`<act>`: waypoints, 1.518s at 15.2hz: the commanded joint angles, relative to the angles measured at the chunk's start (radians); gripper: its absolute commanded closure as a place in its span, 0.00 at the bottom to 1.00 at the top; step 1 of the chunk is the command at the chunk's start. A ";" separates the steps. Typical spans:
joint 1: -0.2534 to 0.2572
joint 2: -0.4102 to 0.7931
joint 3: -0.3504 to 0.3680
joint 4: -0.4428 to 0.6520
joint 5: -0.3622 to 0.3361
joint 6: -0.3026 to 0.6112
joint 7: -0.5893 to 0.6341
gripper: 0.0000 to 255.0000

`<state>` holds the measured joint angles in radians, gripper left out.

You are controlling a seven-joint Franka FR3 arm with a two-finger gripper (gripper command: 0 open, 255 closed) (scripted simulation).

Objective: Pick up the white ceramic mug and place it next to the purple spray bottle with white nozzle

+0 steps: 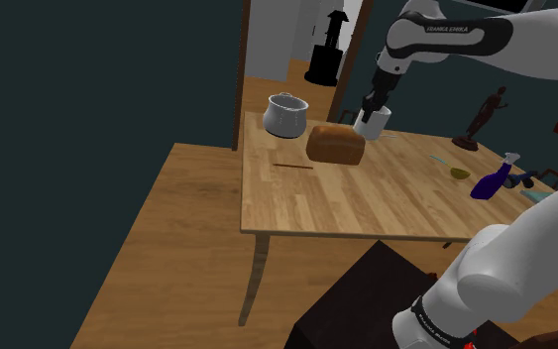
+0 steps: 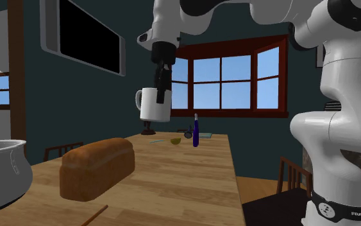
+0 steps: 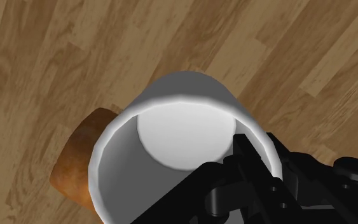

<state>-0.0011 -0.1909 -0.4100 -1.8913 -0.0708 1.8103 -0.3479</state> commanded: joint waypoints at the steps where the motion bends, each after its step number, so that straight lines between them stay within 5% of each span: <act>1: 0.001 -0.001 0.002 0.026 0.000 -0.027 0.001 1.00; 14: 0.005 0.041 -0.001 0.242 0.018 -0.204 -0.012 1.00; 23: -0.072 -0.099 -0.093 0.128 -0.046 -0.209 -0.172 1.00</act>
<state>-0.0655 -0.2788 -0.4938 -1.7560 -0.1108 1.6023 -0.5034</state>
